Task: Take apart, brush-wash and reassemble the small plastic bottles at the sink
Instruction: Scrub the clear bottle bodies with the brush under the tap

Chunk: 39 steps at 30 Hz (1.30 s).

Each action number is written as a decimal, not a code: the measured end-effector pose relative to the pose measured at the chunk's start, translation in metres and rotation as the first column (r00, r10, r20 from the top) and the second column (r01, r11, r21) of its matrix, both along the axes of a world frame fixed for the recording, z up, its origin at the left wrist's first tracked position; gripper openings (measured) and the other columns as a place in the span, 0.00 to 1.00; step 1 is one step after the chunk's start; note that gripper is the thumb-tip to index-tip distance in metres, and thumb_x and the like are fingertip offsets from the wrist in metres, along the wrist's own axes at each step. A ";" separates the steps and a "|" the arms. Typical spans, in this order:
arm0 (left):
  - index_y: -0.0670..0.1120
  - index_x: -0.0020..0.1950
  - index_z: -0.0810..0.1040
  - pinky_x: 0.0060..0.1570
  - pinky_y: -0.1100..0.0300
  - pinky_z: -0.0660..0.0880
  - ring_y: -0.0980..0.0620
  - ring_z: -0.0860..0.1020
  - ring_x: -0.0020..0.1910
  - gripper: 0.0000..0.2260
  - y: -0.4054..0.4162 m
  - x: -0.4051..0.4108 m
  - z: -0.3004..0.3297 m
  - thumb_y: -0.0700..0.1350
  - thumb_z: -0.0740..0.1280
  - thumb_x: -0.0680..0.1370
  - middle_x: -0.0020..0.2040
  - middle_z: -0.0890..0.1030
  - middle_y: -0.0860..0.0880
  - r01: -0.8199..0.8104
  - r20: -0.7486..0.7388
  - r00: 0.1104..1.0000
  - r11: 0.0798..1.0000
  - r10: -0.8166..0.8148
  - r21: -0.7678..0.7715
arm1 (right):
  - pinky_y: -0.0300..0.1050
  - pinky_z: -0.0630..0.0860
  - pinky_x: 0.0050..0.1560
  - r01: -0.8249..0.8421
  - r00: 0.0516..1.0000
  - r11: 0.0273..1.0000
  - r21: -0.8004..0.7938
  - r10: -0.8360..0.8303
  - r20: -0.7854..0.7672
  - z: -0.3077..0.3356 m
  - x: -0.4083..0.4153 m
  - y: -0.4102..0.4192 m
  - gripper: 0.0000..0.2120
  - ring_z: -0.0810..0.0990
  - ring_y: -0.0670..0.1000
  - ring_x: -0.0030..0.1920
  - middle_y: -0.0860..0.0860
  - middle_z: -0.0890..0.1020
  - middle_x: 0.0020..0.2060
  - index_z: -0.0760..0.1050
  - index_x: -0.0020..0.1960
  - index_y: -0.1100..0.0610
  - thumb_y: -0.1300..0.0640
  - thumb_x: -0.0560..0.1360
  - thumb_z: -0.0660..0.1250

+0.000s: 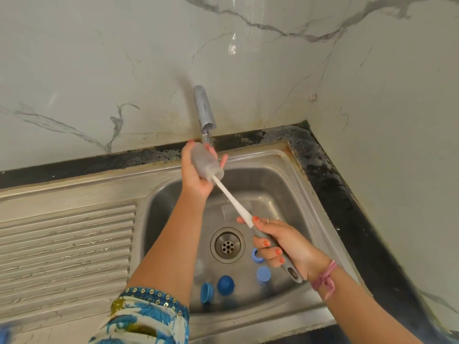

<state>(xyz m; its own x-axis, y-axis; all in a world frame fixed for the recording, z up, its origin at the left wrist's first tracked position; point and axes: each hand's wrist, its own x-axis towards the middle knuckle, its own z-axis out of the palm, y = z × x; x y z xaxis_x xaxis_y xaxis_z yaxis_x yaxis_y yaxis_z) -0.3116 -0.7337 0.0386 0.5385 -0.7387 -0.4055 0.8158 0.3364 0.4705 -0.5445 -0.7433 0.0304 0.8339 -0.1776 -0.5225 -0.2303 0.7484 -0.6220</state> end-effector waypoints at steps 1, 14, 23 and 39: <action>0.44 0.59 0.72 0.59 0.46 0.77 0.53 0.81 0.44 0.21 0.000 -0.003 -0.005 0.56 0.70 0.74 0.48 0.81 0.47 -0.025 -0.075 0.997 0.992 0.016 -0.121 | 0.34 0.56 0.20 -0.022 0.997 0.983 0.180 0.008 0.077 0.000 0.000 0.001 0.17 0.61 0.42 0.22 0.48 0.65 0.28 0.74 0.67 0.55 0.51 0.80 0.61; 0.45 0.54 0.75 0.55 0.48 0.76 0.51 0.78 0.41 0.18 0.000 -0.001 0.000 0.56 0.72 0.73 0.44 0.76 0.48 0.088 0.067 0.992 0.965 -0.108 0.248 | 0.37 0.68 0.24 -0.123 0.983 0.722 -0.681 -0.004 -0.183 0.005 0.001 -0.005 0.15 0.69 0.44 0.25 0.50 0.73 0.34 0.75 0.64 0.51 0.56 0.78 0.67; 0.46 0.65 0.74 0.38 0.56 0.80 0.46 0.82 0.50 0.20 -0.001 0.007 -0.011 0.57 0.64 0.78 0.58 0.81 0.42 0.029 0.252 0.956 0.899 -0.153 0.437 | 0.42 0.67 0.26 -0.189 0.971 0.672 -0.716 0.018 -0.239 0.010 0.000 -0.015 0.13 0.68 0.45 0.26 0.52 0.71 0.33 0.72 0.64 0.55 0.52 0.81 0.61; 0.44 0.58 0.74 0.52 0.53 0.79 0.51 0.82 0.43 0.17 0.003 -0.003 -0.011 0.51 0.71 0.74 0.48 0.80 0.45 -0.028 -0.092 0.995 0.998 0.032 0.049 | 0.37 0.65 0.22 -0.031 0.986 0.957 -0.289 -0.018 -0.167 0.021 0.004 -0.002 0.16 0.67 0.45 0.25 0.52 0.74 0.31 0.78 0.58 0.59 0.50 0.82 0.58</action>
<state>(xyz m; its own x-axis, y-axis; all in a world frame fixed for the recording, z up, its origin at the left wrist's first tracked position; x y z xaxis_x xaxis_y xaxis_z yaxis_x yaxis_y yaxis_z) -0.3147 -0.7311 0.0271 0.5187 -0.7015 -0.4887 0.8464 0.3405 0.4095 -0.5402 -0.7449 0.0515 0.7417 -0.3365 -0.5802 -0.3529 0.5399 -0.7642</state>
